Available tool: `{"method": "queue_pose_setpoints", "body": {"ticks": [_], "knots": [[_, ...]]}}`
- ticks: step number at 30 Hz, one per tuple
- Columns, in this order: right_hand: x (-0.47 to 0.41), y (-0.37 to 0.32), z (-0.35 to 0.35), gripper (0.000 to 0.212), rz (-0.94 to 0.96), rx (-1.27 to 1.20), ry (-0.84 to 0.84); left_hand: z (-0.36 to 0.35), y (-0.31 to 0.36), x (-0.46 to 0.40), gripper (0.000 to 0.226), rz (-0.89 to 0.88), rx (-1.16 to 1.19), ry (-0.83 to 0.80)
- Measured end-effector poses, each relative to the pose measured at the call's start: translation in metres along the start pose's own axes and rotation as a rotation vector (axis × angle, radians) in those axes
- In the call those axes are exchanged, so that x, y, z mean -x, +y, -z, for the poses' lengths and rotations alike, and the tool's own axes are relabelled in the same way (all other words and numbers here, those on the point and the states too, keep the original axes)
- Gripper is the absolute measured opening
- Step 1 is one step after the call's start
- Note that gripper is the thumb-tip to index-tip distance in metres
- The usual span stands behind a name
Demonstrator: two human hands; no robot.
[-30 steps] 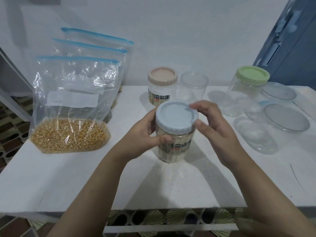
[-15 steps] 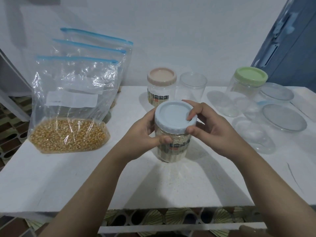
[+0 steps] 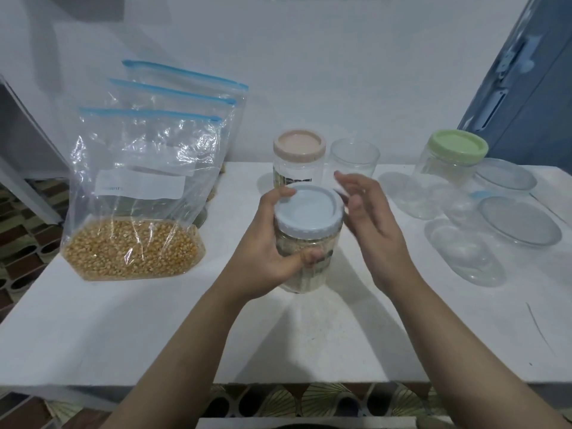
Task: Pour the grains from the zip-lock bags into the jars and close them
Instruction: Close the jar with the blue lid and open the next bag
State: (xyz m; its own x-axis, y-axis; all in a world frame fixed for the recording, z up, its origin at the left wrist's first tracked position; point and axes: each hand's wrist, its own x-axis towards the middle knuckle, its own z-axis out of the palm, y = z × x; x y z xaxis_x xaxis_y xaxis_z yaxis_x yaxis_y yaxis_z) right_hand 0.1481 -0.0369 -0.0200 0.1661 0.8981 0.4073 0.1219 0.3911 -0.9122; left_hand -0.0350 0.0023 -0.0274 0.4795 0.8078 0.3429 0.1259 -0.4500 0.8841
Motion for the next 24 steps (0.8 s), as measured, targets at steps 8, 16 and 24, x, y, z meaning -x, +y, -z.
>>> {"method": "queue_pose_setpoints", "body": {"ticks": [8,16,24], "knots": [[-0.094,0.028,-0.024,0.032,0.158,0.384,0.217,0.040,-0.025,-0.025,0.054,0.076,0.025,0.113],[-0.118,0.063,-0.042,0.051,0.092,0.429,0.066,0.066,-0.051,-0.065,0.050,0.097,0.005,0.294],[-0.110,0.055,-0.031,0.053,0.039,0.431,0.049,0.059,-0.070,-0.102,0.054,0.008,-0.074,0.351]]}}
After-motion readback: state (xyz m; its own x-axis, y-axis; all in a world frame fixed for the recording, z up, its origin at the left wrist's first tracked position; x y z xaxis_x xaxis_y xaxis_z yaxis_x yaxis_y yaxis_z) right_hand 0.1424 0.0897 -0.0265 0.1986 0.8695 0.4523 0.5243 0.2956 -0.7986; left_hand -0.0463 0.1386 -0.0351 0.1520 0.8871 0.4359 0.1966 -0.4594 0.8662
